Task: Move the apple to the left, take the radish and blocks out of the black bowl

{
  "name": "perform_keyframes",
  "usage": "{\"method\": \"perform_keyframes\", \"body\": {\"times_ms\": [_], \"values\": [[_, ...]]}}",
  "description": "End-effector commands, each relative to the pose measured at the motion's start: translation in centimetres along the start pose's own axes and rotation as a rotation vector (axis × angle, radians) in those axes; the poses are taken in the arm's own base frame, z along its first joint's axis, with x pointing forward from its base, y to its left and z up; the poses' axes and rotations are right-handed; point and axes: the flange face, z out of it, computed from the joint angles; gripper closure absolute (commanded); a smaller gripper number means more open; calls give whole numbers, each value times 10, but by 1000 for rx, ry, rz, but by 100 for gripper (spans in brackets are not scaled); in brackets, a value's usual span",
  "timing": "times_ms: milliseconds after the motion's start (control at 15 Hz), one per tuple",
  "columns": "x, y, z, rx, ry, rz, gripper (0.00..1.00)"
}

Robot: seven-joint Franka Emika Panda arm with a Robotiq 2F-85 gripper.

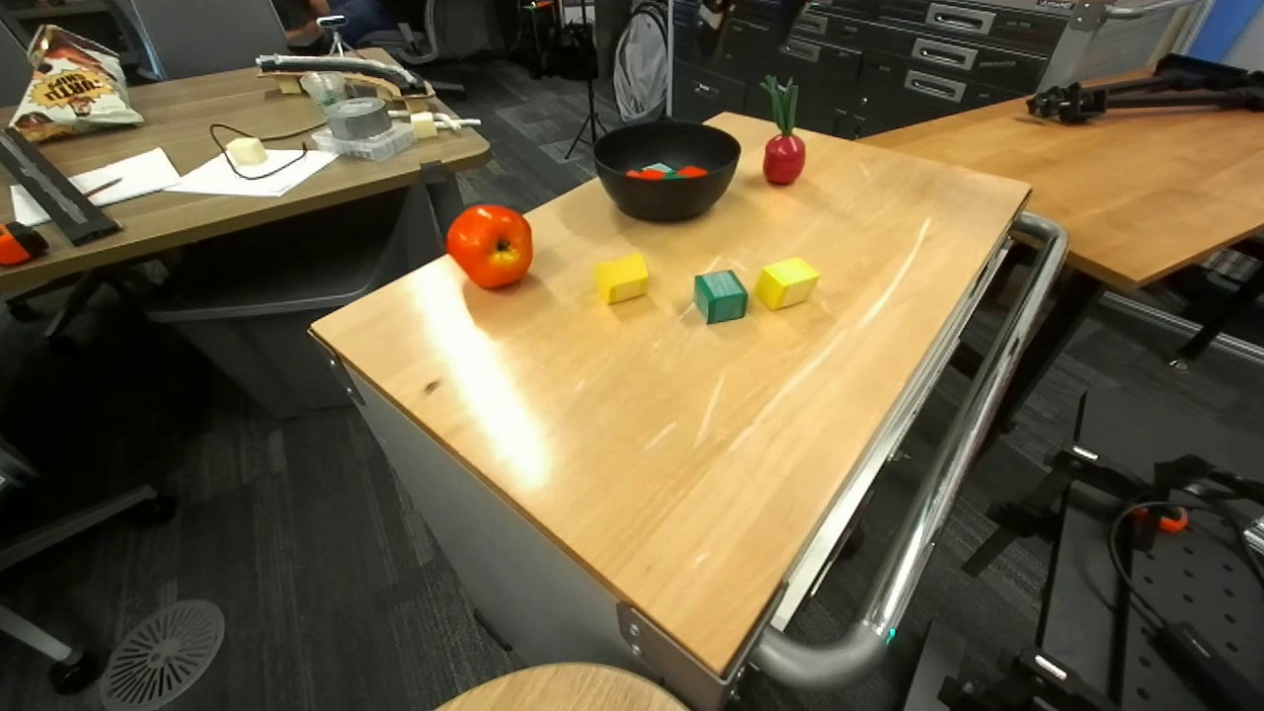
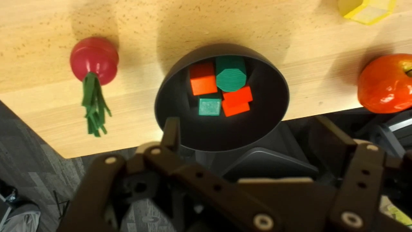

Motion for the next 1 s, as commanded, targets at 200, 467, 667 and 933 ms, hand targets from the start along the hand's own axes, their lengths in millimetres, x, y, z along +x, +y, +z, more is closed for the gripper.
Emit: {"method": "perform_keyframes", "body": {"times_ms": [200,467,667,933], "values": [[64,-29,38,2,-108,-67,0],[75,-16,83,-16,-204,-55,0],[80,-9,111,-28,-249,-42,0],[86,-12,138,-21,-298,-37,0]]}}
